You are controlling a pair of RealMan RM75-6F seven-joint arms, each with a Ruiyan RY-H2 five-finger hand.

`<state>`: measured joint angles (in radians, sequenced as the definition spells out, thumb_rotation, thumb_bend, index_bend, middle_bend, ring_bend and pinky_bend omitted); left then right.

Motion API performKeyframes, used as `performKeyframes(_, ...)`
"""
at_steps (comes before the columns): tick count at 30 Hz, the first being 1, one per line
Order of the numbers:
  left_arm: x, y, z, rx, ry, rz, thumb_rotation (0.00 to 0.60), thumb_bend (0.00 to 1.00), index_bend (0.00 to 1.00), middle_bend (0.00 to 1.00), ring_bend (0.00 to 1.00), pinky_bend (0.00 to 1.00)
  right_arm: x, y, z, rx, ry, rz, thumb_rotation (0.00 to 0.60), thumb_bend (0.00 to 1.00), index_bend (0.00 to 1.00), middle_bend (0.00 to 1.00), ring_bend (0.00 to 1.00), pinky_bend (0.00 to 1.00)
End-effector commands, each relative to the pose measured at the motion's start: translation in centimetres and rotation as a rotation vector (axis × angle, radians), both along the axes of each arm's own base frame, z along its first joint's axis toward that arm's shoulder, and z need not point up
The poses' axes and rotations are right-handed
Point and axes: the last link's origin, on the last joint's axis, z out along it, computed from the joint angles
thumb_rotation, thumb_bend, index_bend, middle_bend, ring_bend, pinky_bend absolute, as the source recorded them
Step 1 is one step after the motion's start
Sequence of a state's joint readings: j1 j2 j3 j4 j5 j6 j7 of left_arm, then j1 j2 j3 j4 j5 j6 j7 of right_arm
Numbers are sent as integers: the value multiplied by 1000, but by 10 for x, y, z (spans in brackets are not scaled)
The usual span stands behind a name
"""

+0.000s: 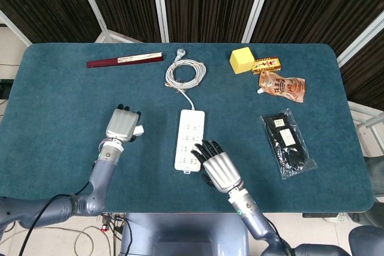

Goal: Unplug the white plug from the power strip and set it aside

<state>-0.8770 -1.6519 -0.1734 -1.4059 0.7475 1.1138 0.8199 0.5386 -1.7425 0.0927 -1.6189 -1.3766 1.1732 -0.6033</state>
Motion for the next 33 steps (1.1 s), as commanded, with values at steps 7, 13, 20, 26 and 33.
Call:
performKeyframes(7, -4, -2, 17, 48, -107, 22, 600, 26, 124, 175, 115, 130, -5, -8, 13, -43, 7, -8, 600, 393, 200, 177, 104, 163)
performKeyframes(13, -18, -21, 42, 73, -219, 34, 600, 25, 124, 161, 110, 131, -27, -20, 44, -120, 4, -53, 600, 393, 17, 104, 62, 127)
performKeyframes(20, -50, -66, 76, 119, -351, 42, 600, 24, 116, 135, 85, 122, -67, -22, 96, -247, -44, -136, 600, 393, 0, 20, 0, 75)
performKeyframes(26, -84, -115, 95, 167, -347, 19, 600, 15, 85, 107, 66, 99, -109, -1, 124, -308, -11, -204, 600, 394, 0, 0, 0, 32)
performKeyframes(33, -112, -170, 109, 204, -328, 33, 600, 3, 25, 58, 13, 47, -155, 35, 141, -341, -2, -284, 600, 393, 0, 0, 0, 11)
